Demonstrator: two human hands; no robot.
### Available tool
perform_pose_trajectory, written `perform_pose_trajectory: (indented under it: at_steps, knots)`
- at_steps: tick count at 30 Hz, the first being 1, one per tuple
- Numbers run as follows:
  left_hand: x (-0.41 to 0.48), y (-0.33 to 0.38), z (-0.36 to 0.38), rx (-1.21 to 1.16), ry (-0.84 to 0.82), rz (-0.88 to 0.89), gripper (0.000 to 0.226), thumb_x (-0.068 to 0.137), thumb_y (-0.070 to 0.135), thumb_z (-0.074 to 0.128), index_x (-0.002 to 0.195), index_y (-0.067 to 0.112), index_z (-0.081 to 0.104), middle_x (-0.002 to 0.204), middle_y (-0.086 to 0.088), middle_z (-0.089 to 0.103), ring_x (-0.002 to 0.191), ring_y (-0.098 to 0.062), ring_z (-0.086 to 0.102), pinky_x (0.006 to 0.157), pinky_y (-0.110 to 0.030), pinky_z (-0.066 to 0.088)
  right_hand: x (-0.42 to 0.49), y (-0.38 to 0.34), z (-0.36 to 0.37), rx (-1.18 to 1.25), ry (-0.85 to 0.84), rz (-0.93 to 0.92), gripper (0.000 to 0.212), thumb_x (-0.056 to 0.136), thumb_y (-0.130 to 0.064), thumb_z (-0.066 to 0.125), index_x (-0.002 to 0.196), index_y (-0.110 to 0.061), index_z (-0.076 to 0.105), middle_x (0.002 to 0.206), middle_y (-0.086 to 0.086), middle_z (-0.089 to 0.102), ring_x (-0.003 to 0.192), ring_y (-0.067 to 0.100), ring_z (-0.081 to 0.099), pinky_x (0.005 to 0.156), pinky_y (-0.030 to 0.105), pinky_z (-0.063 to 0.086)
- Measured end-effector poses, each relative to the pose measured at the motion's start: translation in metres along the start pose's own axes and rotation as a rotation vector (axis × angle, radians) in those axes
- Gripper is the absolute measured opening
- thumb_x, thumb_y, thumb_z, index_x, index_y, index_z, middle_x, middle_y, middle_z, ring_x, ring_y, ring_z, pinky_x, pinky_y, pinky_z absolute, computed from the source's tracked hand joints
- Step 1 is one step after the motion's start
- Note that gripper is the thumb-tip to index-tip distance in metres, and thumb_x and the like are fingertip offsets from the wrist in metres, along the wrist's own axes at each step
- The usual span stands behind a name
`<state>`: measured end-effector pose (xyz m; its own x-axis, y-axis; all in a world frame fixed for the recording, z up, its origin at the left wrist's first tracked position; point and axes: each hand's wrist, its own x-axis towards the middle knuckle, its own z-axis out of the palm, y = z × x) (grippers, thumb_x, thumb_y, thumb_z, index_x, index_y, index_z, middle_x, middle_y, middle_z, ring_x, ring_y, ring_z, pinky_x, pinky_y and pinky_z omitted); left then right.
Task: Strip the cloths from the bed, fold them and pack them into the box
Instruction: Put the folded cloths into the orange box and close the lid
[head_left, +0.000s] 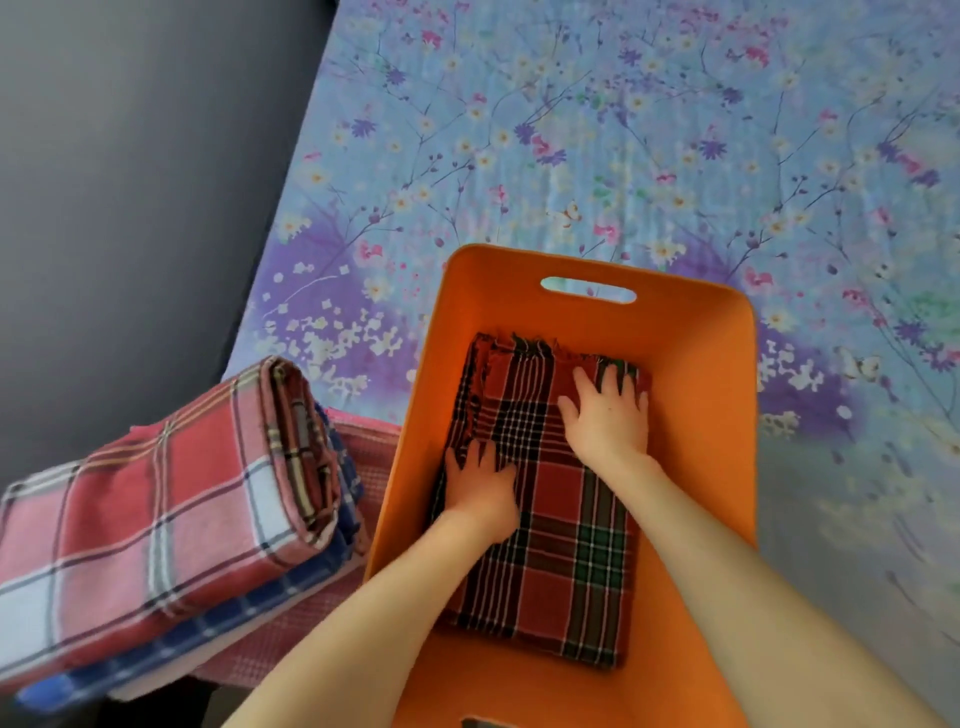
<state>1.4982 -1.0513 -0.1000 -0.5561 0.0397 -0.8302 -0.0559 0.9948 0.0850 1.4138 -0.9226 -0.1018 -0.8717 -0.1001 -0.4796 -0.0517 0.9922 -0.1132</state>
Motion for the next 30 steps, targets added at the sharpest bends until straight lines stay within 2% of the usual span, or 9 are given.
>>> perform_pose_trajectory:
  at_steps: [7, 10, 13, 15, 17, 20, 22, 26, 30]
  knots:
    - [-0.162, -0.038, -0.063, -0.694, 0.514, 0.402, 0.032, 0.099, 0.021, 0.043, 0.127, 0.016, 0.057, 0.122, 0.000, 0.063, 0.109, -0.013, 0.059, 0.093, -0.029, 0.048, -0.116, -0.081, -0.091, 0.790, 0.279, -0.250, 0.038, 0.101, -0.031, 0.042, 0.127, -0.009, 0.056, 0.121, 0.003, 0.062, 0.107, 0.014, 0.058, 0.094, 0.032, 0.047]
    - [-0.216, -0.091, -0.059, -0.772, 0.960, 0.128, 0.023, 0.094, 0.014, 0.052, 0.112, 0.017, 0.067, 0.102, 0.003, 0.069, 0.089, -0.011, 0.062, 0.078, -0.026, 0.049, -0.157, -0.122, -0.103, 0.913, 0.058, -0.333, 0.043, 0.097, -0.045, 0.042, 0.122, -0.013, 0.057, 0.110, 0.004, 0.065, 0.096, 0.018, 0.063, 0.086, 0.040, 0.052]
    - [-0.243, -0.156, -0.028, -0.782, 1.212, -0.476, 0.023, 0.091, 0.015, 0.053, 0.109, 0.007, 0.066, 0.105, -0.012, 0.063, 0.097, -0.030, 0.058, 0.080, -0.033, 0.041, -0.177, -0.163, -0.091, 0.711, -0.206, -0.317, 0.062, 0.093, -0.058, 0.040, 0.130, -0.009, 0.049, 0.124, 0.008, 0.059, 0.105, 0.029, 0.061, 0.090, 0.046, 0.050]
    - [-0.254, -0.190, 0.002, -0.867, 1.033, -0.869, 0.037, 0.092, 0.025, 0.050, 0.120, 0.001, 0.056, 0.117, -0.025, 0.053, 0.108, -0.042, 0.050, 0.089, -0.042, 0.039, -0.178, -0.186, -0.079, 0.658, -0.313, -0.266, 0.068, 0.089, -0.063, 0.039, 0.128, -0.008, 0.050, 0.121, 0.009, 0.059, 0.104, 0.029, 0.061, 0.087, 0.046, 0.053]
    - [-0.252, -0.213, 0.038, -1.006, 0.734, -1.015, 0.058, 0.090, 0.040, 0.050, 0.130, -0.002, 0.044, 0.127, -0.029, 0.045, 0.114, -0.046, 0.045, 0.091, -0.045, 0.039, -0.172, -0.199, -0.068, 0.736, -0.384, -0.154, 0.074, 0.085, -0.065, 0.042, 0.129, -0.007, 0.051, 0.120, 0.012, 0.061, 0.100, 0.028, 0.063, 0.082, 0.044, 0.057]
    - [-0.247, -0.239, 0.070, -1.596, 0.541, -0.937, 0.084, 0.075, 0.061, 0.064, 0.125, -0.003, 0.047, 0.114, -0.021, 0.055, 0.095, -0.037, 0.059, 0.080, -0.038, 0.052, -0.164, -0.210, -0.059, 0.810, -0.365, 0.016, 0.068, 0.085, -0.056, 0.052, 0.121, 0.001, 0.056, 0.117, 0.016, 0.061, 0.102, 0.031, 0.061, 0.083, 0.043, 0.055]
    - [-0.248, -0.247, 0.073, -2.013, 0.535, -0.793, 0.061, 0.077, 0.046, 0.073, 0.111, -0.001, 0.056, 0.091, -0.014, 0.055, 0.072, -0.027, 0.060, 0.066, -0.035, 0.059, -0.162, -0.213, -0.059, 0.981, -0.409, 0.110, 0.052, 0.086, -0.046, 0.060, 0.114, -0.001, 0.059, 0.112, 0.018, 0.063, 0.096, 0.032, 0.063, 0.071, 0.042, 0.057]
    - [-0.238, -0.264, 0.066, -2.308, 0.529, -0.685, 0.044, 0.077, 0.024, 0.077, 0.111, 0.006, 0.056, 0.094, -0.015, 0.060, 0.083, -0.025, 0.061, 0.076, -0.040, 0.054, -0.154, -0.214, -0.055, 1.159, -0.523, 0.215, 0.051, 0.075, -0.037, 0.077, 0.113, -0.006, 0.063, 0.110, 0.017, 0.065, 0.094, 0.033, 0.064, 0.054, 0.036, 0.056]
    - [-0.226, -0.281, 0.058, -2.365, 0.468, -0.611, 0.058, 0.069, 0.033, 0.080, 0.119, 0.013, 0.057, 0.100, -0.007, 0.067, 0.086, -0.020, 0.063, 0.063, -0.035, 0.051, -0.151, -0.217, -0.053, 1.134, -0.479, 0.231, 0.042, 0.060, -0.025, 0.084, 0.093, -0.004, 0.070, 0.101, 0.016, 0.069, 0.093, 0.035, 0.065, 0.083, 0.048, 0.055]
